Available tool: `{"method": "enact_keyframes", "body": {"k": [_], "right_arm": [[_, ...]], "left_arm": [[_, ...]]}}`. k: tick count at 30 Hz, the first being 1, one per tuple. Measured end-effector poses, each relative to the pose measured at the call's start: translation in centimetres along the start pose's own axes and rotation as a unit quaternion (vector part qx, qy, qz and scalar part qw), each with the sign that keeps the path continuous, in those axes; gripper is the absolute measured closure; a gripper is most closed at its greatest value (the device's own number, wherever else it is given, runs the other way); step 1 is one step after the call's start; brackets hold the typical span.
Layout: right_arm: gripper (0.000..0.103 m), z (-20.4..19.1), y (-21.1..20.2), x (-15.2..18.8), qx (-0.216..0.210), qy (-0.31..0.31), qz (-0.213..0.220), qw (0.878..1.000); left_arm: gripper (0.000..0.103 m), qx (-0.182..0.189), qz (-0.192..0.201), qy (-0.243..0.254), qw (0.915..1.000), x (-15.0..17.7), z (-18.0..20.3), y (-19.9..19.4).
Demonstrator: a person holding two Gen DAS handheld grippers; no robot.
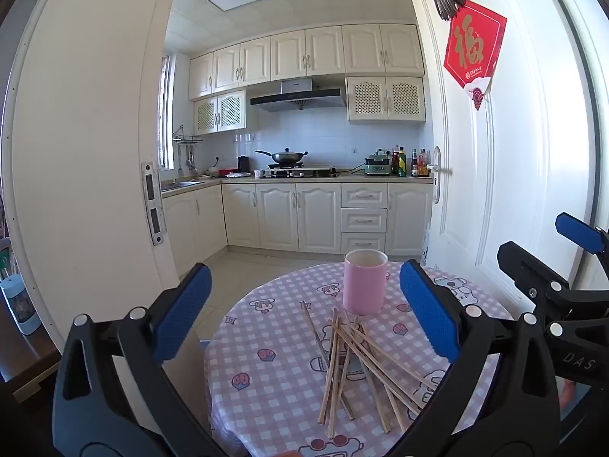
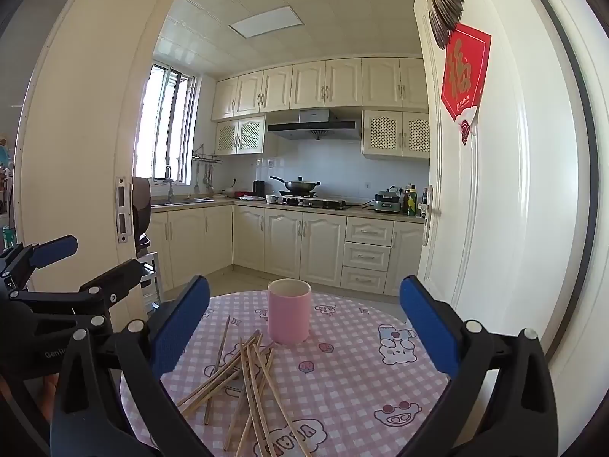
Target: Organize utensils
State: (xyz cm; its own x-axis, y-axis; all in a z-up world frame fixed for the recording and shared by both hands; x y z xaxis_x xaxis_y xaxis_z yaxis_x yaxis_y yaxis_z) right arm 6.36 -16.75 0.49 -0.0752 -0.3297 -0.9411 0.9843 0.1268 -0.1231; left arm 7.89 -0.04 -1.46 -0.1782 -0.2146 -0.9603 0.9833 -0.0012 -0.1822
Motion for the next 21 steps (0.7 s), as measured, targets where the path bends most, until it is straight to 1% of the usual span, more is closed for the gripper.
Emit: {"method": "enact_keyframes", "body": {"k": [11,13,21], "right_arm": [[0.007,-0.04,0.2,-0.09,0.0,0.0,-0.003,1.0],[0.007,0.06,-0.18,0.63,-0.001,0.001,-0.004,1.0],[0.007,0.01,-0.19,0.57,0.0,0.002,-0.006,1.0]], "left_arm": [[0.006,-0.001,0.002,-0.003,1.0,-0.18,0.07,-0.31],[0.006,-0.001,0.002,-0.004,1.0,-0.22,0.09,-0.39],[0.006,0.0,0.003,-0.003,1.0,0.03,0.41,-0.21]]}}
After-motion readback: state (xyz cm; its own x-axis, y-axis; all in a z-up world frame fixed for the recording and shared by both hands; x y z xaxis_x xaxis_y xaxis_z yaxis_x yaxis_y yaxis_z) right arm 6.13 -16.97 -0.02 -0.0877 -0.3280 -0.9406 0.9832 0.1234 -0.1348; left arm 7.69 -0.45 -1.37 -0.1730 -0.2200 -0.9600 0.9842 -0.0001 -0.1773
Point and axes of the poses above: each gripper's, at about its wrist camera, not at the fingertips, and y roughly the way its jaws point, z to its right, x to its underside, the point moved 8 cm from there along y, roughly the way its jaws point, and after that the axes turned 15 degrees about -y, right-handed, at the moved point
